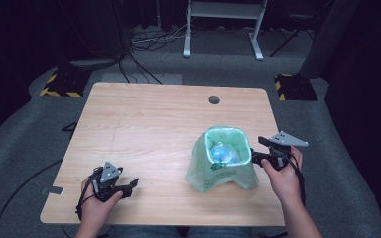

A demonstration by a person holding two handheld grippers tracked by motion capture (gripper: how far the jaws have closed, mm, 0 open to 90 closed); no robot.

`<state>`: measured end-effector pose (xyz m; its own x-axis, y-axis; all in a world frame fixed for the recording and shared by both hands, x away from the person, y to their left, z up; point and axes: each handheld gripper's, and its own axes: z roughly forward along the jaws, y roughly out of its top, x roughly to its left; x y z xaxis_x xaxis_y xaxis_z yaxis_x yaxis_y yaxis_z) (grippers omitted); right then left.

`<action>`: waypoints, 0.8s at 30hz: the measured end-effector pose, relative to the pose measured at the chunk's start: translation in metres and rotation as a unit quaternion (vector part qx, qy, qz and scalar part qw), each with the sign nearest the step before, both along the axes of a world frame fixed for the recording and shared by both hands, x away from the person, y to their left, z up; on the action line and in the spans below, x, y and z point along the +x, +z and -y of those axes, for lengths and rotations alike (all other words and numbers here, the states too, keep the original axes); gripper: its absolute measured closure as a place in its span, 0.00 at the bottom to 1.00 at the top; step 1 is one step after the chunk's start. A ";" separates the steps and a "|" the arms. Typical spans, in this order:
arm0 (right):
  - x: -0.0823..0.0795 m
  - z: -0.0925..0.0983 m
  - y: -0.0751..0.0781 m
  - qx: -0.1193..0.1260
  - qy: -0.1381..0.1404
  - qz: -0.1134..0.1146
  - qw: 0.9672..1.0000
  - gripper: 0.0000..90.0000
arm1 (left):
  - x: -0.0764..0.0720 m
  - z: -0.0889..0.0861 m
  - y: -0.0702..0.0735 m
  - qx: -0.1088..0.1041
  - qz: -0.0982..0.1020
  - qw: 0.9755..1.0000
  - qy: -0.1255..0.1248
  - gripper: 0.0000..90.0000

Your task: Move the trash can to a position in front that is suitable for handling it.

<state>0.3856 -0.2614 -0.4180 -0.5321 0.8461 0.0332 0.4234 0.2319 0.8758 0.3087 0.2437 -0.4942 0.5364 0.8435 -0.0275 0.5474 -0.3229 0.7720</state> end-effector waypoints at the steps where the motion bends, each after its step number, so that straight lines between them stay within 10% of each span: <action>1: -0.002 -0.002 -0.001 0.002 0.003 0.000 1.000 0.35 | 0.000 0.001 0.000 -0.003 -0.001 1.000 0.000 0.30; 24: -0.009 -0.086 -0.015 -0.006 0.088 -0.002 0.996 0.32 | -0.002 0.004 0.005 -0.008 0.009 1.000 -0.008 0.30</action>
<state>0.3765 -0.1756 -0.4326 -0.6722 0.7399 0.0263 0.3782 0.3126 0.8714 0.3071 0.2395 -0.4893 0.5511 0.8339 -0.0317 0.5277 -0.3188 0.7873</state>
